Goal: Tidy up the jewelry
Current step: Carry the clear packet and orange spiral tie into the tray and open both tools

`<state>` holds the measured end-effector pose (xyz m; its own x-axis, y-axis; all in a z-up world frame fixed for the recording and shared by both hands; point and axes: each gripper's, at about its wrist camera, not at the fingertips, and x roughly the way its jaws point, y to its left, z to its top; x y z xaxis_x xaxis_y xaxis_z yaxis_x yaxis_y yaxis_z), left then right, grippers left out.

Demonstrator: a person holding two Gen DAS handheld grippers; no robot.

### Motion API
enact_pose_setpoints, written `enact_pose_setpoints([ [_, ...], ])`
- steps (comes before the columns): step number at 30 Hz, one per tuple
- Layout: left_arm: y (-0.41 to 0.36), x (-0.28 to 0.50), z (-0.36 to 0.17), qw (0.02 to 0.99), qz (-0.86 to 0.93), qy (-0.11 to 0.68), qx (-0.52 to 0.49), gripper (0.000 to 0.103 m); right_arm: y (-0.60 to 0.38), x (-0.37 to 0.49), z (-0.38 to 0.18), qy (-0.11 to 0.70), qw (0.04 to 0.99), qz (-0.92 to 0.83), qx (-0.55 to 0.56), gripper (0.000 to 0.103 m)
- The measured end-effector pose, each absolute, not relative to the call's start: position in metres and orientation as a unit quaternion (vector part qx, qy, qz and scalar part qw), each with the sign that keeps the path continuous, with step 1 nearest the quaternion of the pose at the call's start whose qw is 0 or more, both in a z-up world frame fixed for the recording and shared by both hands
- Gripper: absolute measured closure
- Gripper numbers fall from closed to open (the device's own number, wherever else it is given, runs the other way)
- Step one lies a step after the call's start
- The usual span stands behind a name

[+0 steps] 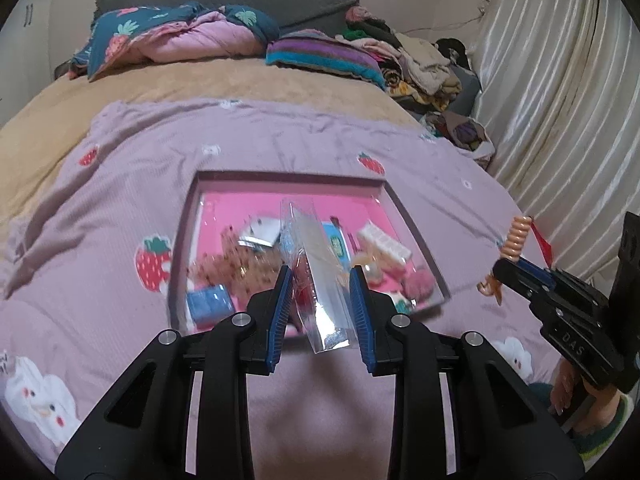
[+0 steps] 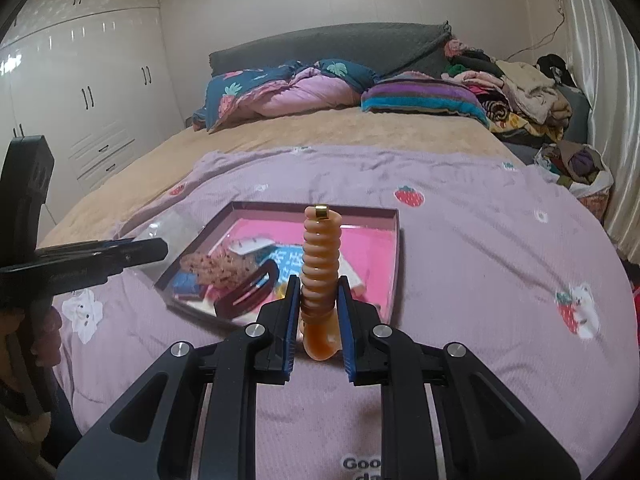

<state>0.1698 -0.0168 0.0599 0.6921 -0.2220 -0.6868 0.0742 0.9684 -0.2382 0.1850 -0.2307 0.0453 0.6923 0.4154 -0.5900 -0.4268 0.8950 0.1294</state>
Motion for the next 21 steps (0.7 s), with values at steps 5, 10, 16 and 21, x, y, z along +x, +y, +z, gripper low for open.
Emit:
enact_pose_setpoints([
  [5, -0.01, 0.184, 0.062, 0.916, -0.076, 0.382, -0.098, 0.082, -0.224, 0.199, 0.053, 0.312, 0.922, 0.228, -0.01, 0.085],
  [10, -0.009, 0.199, 0.06, 0.915, -0.076, 0.385, -0.098, 0.082, -0.223, 0.214, 0.056, 0.311, 0.924, 0.222, -0.009, 0.085],
  [16, -0.012, 0.216, 0.051, 0.91, -0.082, 0.393, -0.099, 0.082, -0.222, 0.227, 0.053, 0.313, 0.926, 0.209, -0.008, 0.085],
  [21, -0.021, 0.227, 0.039, 0.907, -0.088, 0.402, -0.091, 0.082, -0.222, 0.237, 0.044, 0.322, 0.926, 0.198, -0.011, 0.085],
])
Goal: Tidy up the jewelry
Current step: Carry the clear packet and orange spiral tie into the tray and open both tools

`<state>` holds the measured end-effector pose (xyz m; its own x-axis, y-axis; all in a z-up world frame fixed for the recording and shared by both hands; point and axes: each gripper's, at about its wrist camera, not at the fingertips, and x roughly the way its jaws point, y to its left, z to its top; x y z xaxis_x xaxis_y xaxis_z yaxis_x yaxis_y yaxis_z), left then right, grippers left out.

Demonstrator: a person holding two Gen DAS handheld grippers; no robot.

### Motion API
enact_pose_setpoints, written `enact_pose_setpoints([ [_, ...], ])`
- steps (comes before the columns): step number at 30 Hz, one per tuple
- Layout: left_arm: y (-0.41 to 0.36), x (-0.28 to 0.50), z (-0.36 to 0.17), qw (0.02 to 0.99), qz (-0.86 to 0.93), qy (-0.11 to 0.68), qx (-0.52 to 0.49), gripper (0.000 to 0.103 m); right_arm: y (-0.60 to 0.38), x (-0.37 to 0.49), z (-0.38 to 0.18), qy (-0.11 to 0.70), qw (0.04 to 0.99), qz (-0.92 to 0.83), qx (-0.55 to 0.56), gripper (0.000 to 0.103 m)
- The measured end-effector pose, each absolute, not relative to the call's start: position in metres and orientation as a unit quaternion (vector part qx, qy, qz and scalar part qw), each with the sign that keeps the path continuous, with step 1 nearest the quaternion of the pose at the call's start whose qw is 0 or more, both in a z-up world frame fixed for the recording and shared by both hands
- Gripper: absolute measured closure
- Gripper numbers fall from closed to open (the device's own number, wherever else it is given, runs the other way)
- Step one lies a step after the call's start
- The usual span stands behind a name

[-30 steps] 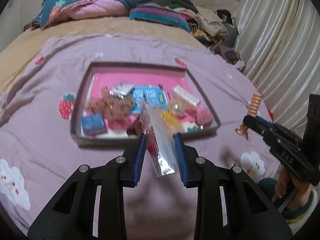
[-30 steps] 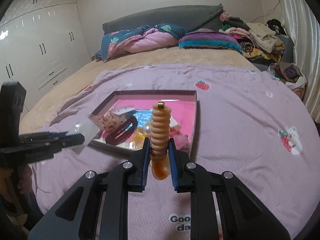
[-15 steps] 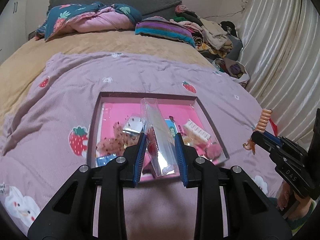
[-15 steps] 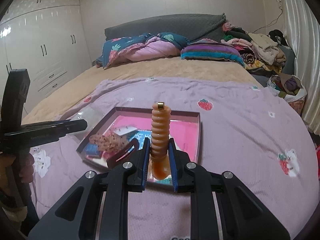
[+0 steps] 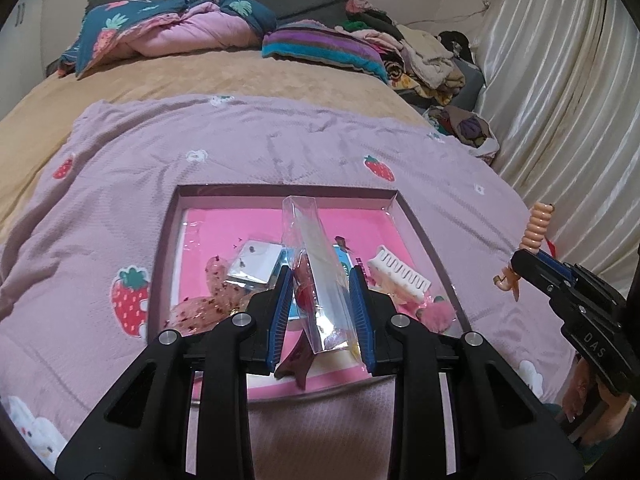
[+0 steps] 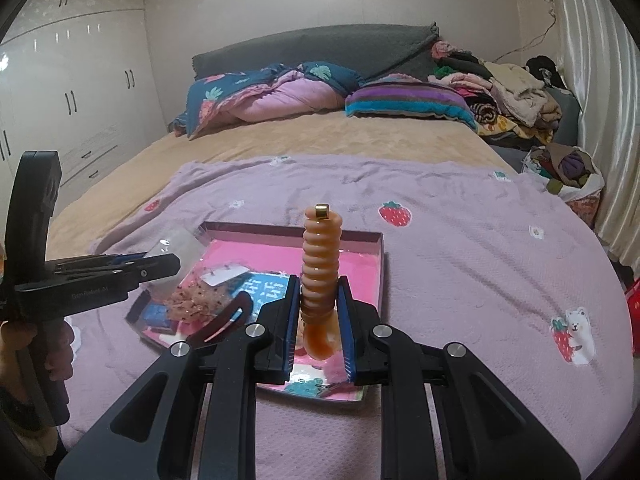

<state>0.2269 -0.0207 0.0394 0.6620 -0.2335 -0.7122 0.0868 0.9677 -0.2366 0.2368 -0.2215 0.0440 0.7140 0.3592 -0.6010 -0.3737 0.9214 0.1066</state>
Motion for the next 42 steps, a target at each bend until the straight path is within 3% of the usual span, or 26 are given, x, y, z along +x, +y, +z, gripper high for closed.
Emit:
enact_pose_setpoints([
  [37, -0.004, 0.253, -0.017, 0.886, -0.067, 0.449, -0.1, 0.082, -0.17, 0.256, -0.036, 0.405, 0.886, 0.217, -0.063, 0.085],
  [42, -0.004, 0.251, -0.016, 0.885, -0.066, 0.449, -0.099, 0.082, -0.174, 0.254, -0.033, 0.402, 0.888, 0.216, -0.059, 0.07],
])
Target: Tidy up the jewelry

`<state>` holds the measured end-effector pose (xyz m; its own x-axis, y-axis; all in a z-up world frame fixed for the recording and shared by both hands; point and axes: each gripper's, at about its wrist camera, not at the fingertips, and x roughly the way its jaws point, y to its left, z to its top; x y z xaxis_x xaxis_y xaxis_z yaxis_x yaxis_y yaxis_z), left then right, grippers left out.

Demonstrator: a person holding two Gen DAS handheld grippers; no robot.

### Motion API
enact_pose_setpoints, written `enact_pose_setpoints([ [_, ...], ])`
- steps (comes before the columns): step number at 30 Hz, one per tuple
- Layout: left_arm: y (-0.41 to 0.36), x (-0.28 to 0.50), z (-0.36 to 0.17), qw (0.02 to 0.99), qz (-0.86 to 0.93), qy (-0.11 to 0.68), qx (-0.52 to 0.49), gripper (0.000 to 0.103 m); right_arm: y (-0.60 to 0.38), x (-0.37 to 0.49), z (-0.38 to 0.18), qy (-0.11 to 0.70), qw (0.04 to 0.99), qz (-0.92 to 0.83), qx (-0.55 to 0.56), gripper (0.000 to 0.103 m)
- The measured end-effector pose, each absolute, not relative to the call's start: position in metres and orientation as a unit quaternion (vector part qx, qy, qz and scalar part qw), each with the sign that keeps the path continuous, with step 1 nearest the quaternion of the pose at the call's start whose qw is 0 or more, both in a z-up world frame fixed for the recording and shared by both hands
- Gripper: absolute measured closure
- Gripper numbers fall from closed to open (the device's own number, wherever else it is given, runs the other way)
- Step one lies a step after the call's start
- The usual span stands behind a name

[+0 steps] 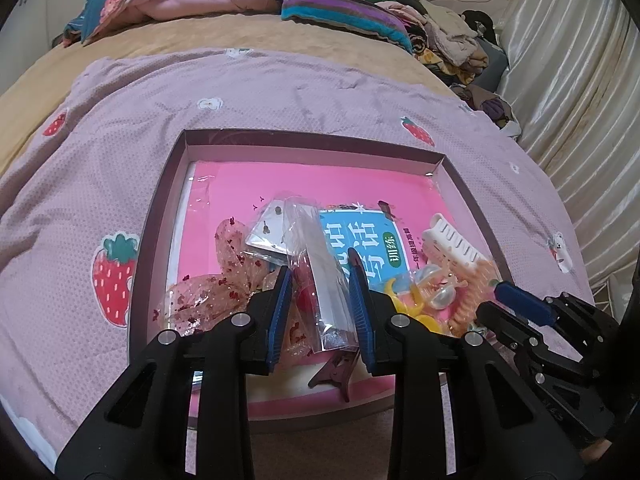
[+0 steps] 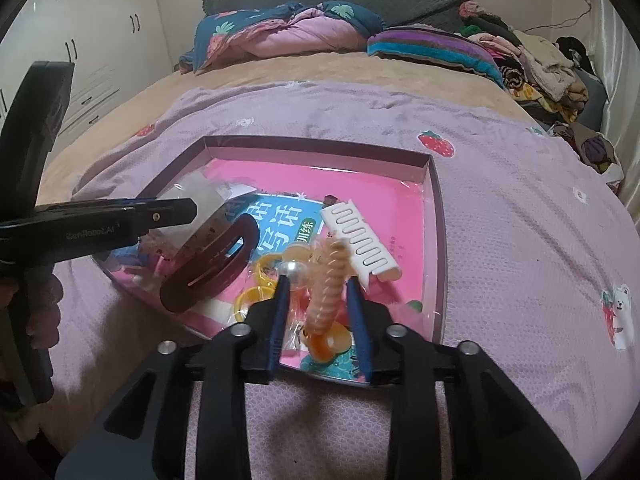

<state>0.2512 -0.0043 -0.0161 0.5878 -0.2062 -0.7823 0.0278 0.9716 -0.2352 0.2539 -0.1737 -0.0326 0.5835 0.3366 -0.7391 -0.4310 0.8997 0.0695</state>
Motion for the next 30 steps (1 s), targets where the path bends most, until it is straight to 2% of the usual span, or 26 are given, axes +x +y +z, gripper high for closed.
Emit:
enact_pose_setpoints([
  [6, -0.005, 0.247, -0.011, 0.887, -0.065, 0.447, -0.098, 0.081, -0.183, 0.248, -0.024, 0.395, 0.893, 0.211, -0.051, 0.062],
  [14, -0.008, 0.237, 0.007, 0.893, -0.064, 0.435, -0.095, 0.068, -0.199, 0.237, -0.01, 0.384, 0.9, 0.201, -0.04, 0.057],
  [19, -0.008, 0.226, 0.023, 0.897, -0.06, 0.428, -0.095, 0.059, -0.208, 0.227, 0.004, 0.371, 0.907, 0.196, -0.026, 0.044],
  [27, -0.007, 0.197, 0.054, 0.909, -0.057, 0.402, -0.093, 0.035, -0.223, 0.201, 0.035, 0.337, 0.922, 0.189, -0.001, 0.023],
  [29, -0.007, 0.191, 0.06, 0.913, -0.055, 0.395, -0.092, 0.022, -0.226, 0.193, 0.043, 0.327, 0.925, 0.19, 0.005, 0.021],
  [30, -0.008, 0.187, 0.063, 0.914, -0.054, 0.391, -0.09, 0.018, -0.227, 0.189, 0.046, 0.323, 0.927, 0.191, 0.008, 0.016],
])
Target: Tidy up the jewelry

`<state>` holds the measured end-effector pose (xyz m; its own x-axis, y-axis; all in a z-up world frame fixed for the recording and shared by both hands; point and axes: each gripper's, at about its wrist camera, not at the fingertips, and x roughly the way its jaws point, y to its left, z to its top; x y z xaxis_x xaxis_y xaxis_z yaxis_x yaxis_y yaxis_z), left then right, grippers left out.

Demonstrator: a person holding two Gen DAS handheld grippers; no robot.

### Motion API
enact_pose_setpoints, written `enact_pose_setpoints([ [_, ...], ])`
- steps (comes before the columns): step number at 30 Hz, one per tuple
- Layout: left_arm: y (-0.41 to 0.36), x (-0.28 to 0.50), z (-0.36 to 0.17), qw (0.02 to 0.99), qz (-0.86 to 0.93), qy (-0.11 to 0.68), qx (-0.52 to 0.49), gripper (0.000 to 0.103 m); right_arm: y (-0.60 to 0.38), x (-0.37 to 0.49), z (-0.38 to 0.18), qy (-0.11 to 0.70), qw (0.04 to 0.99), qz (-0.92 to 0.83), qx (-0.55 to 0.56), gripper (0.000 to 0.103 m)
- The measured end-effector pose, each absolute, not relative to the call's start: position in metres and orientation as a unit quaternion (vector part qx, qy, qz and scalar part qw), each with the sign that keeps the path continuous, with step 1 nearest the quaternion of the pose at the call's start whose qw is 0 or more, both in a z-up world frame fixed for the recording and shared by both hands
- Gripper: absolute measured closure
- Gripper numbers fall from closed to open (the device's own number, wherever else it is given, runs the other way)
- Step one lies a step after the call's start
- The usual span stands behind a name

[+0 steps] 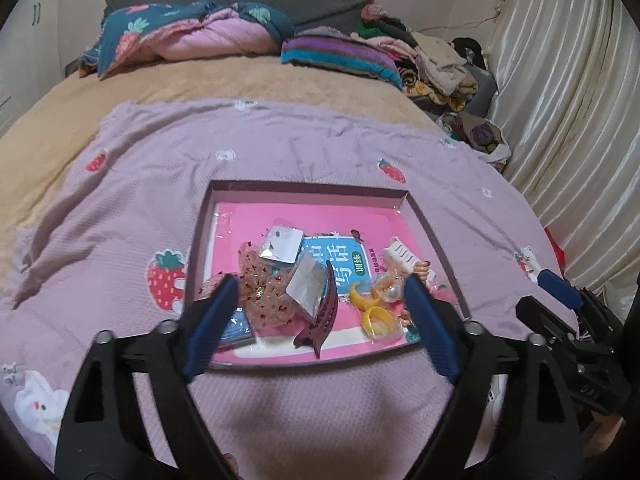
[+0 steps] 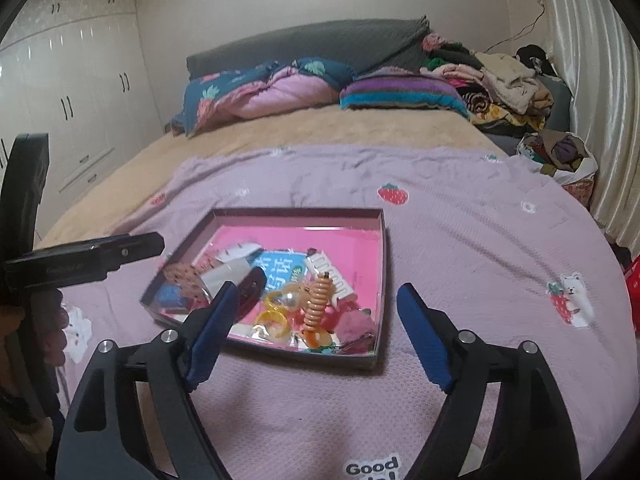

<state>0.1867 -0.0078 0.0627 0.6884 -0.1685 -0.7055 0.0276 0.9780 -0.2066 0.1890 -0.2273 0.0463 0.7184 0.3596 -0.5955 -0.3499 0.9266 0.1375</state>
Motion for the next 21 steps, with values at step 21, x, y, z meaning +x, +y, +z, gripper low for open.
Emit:
enact_pose_setpoints([
  [21, -0.004, 0.098, 0.064, 0.93, -0.022, 0.36, -0.069, 0.01, -0.234, 0.121, 0.064, 0.288, 0.935, 0.208, 0.006, 0.005],
])
